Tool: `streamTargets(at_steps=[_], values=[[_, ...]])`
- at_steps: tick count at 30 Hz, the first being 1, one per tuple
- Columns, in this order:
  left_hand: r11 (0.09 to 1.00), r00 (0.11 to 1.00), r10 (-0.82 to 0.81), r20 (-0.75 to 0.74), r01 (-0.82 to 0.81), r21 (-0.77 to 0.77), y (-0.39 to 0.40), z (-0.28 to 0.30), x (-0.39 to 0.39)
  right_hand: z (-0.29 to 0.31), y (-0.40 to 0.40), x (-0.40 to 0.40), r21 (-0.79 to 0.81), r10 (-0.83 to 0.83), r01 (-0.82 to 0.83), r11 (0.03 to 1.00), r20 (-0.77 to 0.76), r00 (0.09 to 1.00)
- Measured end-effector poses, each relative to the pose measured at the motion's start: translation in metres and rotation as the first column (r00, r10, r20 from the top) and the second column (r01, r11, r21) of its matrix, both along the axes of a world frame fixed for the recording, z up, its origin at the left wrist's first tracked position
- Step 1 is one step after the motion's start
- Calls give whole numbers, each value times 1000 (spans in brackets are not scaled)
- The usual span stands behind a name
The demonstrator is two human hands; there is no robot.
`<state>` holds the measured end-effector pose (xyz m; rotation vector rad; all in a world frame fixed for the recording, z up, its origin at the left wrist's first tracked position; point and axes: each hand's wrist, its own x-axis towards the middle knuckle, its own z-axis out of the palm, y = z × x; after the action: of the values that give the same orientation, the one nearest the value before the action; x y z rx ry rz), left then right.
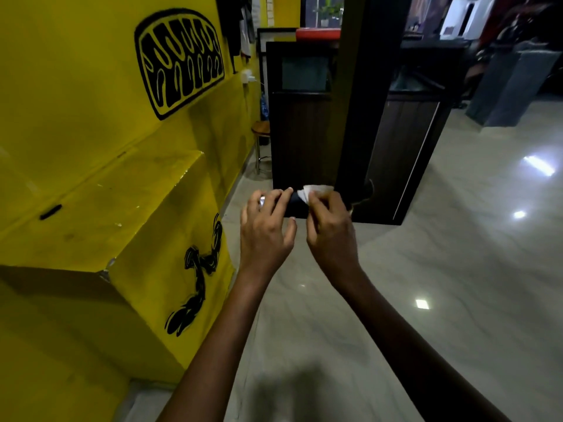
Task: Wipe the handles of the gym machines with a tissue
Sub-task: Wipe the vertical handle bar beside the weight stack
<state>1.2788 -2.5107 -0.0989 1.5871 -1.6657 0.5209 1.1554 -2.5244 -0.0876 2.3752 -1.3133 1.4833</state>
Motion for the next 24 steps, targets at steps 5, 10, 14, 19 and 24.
streamTargets(at_steps=[5, 10, 14, 19, 24], values=[[994, 994, -104, 25, 103, 44, -4, 6, 15, 14, -6, 2, -16, -139, 138, 990, -31, 990], [990, 990, -141, 15, 141, -26, -5, 3, 20, 14, 4, 17, 47, -93, 94, 994, -8, 996], [976, 977, -208, -46, 204, -76, -7, 2, 24, 13, 1, 7, 47, -123, 123, 991, -4, 992], [932, 891, -354, -285, 361, -31, -2, -10, 26, 18, 7, 31, 72, -127, 121, 990, 89, 988], [954, 916, -293, -275, 299, -22, 2, -3, 28, 17, 7, 23, 61, -105, 103, 993, 19, 994]])
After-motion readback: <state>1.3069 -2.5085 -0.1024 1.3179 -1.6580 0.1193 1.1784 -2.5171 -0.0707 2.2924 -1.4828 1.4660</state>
